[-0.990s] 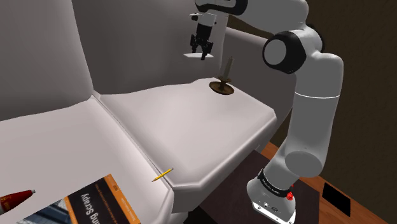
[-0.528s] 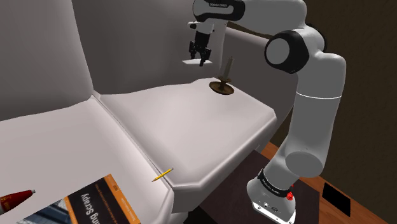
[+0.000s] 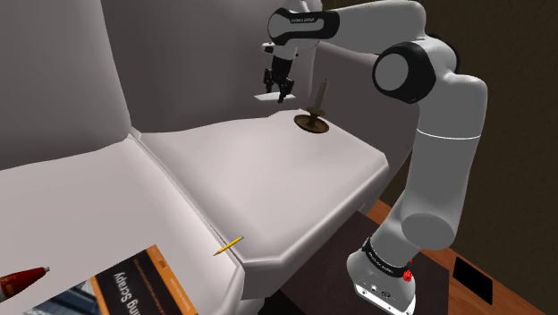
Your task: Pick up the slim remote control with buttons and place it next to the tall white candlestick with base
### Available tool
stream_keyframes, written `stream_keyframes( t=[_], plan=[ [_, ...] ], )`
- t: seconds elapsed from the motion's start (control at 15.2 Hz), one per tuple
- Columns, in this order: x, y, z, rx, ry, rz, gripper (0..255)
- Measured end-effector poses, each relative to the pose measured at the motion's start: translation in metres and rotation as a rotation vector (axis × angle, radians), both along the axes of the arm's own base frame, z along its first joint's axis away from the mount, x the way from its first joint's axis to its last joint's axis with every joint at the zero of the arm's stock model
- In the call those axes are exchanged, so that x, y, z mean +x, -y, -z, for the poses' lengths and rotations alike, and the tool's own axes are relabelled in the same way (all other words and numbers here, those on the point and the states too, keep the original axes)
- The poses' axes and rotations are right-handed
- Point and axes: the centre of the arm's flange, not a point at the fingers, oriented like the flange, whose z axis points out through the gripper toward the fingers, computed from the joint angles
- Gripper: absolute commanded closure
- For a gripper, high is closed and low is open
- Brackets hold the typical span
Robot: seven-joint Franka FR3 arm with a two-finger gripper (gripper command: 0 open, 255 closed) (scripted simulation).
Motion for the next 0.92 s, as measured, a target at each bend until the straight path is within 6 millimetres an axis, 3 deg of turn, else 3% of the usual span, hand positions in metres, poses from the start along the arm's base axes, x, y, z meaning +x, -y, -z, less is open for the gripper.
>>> stream_keyframes(
  t=[0.92],
  plan=[
    [0.001, 0.001, 0.075, 0.0, 0.0, 0.0, 255]
  ],
)
